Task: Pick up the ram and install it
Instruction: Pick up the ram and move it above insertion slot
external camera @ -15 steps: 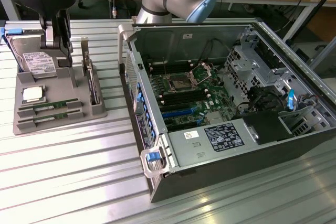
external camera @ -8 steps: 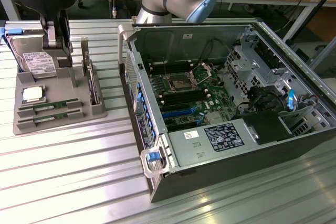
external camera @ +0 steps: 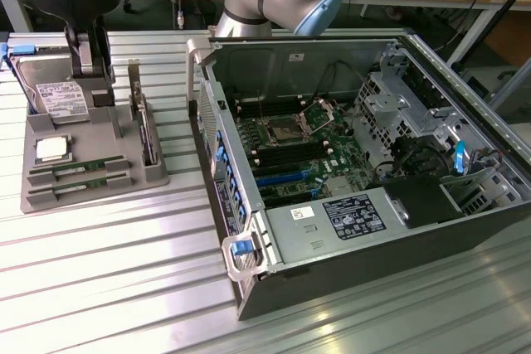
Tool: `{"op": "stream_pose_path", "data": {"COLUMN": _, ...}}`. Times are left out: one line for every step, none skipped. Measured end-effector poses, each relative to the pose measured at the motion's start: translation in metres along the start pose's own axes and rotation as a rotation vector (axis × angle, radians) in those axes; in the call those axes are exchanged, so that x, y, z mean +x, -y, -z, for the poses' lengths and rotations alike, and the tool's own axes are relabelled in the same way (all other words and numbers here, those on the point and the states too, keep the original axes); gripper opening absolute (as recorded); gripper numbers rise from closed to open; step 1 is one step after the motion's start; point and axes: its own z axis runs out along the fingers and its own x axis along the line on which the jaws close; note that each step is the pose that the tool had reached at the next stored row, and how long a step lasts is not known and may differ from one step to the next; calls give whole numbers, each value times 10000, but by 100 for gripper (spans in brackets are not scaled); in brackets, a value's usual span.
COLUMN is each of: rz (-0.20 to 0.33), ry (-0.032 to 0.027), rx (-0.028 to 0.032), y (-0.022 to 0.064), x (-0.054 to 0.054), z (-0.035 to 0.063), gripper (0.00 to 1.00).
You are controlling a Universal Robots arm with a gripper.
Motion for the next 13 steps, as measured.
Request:
{"op": "stream_pose_path", "data": {"rz": 84, "ry": -2, "rx": 1, "y": 0, "x": 0, "z": 0, "gripper": 11}}
{"op": "stream_pose_path", "data": {"rz": 163, "ry": -4, "rx": 3, "y": 0, "x": 0, "z": 0, "gripper": 11}}
{"op": "stream_pose_path", "data": {"rz": 249, "ry": -6, "rx": 4, "y": 0, "x": 0, "z": 0, "gripper": 11}}
{"op": "stream_pose_path", "data": {"rz": 325, "ry": -8, "rx": 6, "y": 0, "x": 0, "z": 0, "gripper": 11}}
{"op": "stream_pose_path", "data": {"rz": 436, "ry": -12, "rx": 7, "y": 0, "x": 0, "z": 0, "gripper": 11}}
{"op": "stream_pose_path", "data": {"rz": 506, "ry": -13, "rx": 8, "y": 0, "x": 0, "z": 0, "gripper": 11}}
{"op": "stream_pose_path", "data": {"rz": 582, "ry": -15, "rx": 9, "y": 0, "x": 0, "z": 0, "gripper": 11}}
{"op": "stream_pose_path", "data": {"rz": 694, "ry": -17, "rx": 11, "y": 0, "x": 0, "z": -1, "gripper": 11}}
{"op": "stream_pose_path", "data": {"rz": 765, "ry": -18, "rx": 13, "y": 0, "x": 0, "z": -1, "gripper": 11}}
{"op": "stream_pose_path", "data": {"rz": 871, "ry": -20, "rx": 15, "y": 0, "x": 0, "z": -1, "gripper": 11}}
{"op": "stream_pose_path", "data": {"rz": 875, "ry": -20, "rx": 15, "y": 0, "x": 0, "z": -1, "gripper": 11}}
{"op": "stream_pose_path", "data": {"rz": 849, "ry": -21, "rx": 15, "y": 0, "x": 0, "z": -2, "gripper": 11}}
{"op": "stream_pose_path", "data": {"rz": 601, "ry": -22, "rx": 9, "y": 0, "x": 0, "z": -4, "gripper": 11}}
